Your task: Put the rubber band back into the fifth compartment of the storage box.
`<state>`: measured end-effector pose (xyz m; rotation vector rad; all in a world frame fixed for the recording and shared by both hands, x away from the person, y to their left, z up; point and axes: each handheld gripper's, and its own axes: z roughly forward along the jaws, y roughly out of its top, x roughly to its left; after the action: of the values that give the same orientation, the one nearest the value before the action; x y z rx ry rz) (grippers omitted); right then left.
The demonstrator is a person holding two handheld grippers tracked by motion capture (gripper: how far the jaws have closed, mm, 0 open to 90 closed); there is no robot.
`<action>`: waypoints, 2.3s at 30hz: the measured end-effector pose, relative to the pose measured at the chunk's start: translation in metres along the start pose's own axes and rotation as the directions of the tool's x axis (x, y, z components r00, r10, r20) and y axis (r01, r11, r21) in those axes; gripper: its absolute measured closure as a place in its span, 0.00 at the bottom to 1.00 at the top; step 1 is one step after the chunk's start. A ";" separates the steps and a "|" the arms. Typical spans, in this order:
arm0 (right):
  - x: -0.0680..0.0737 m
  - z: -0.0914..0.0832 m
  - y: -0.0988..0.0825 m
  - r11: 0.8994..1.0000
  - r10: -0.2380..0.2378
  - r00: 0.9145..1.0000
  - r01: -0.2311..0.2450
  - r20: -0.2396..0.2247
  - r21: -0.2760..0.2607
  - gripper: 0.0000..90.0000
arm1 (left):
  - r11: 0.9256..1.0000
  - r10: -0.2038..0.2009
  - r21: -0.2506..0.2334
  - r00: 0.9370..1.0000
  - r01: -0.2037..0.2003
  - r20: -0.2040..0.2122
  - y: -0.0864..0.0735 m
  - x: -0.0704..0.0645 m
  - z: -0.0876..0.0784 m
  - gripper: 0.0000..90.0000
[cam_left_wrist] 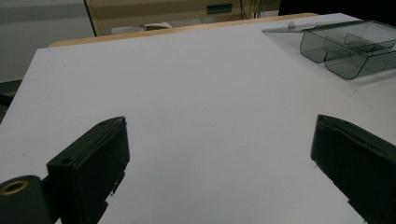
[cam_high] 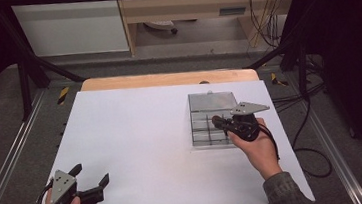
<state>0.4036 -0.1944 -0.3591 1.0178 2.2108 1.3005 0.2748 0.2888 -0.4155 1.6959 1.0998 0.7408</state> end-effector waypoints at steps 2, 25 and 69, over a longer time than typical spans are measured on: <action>-0.002 0.002 0.000 1.000 0.004 1.000 -0.004 0.004 0.004 0.94 | 1.000 0.000 0.000 1.000 0.000 0.001 0.000 0.000 0.000 0.05; -0.015 0.018 -0.008 0.996 0.026 0.999 -0.028 0.026 0.083 0.94 | 1.000 0.004 0.011 1.000 -0.004 0.005 0.000 0.000 0.001 0.05; -0.014 0.040 -0.025 0.986 0.060 0.998 -0.060 0.005 0.157 0.93 | 1.000 0.013 0.019 1.000 -0.013 0.011 -0.001 -0.001 0.001 0.05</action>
<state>0.4284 -0.1893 -0.4012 1.1504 2.3291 1.1645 0.2754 0.2874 -0.4167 1.7227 1.0924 0.7300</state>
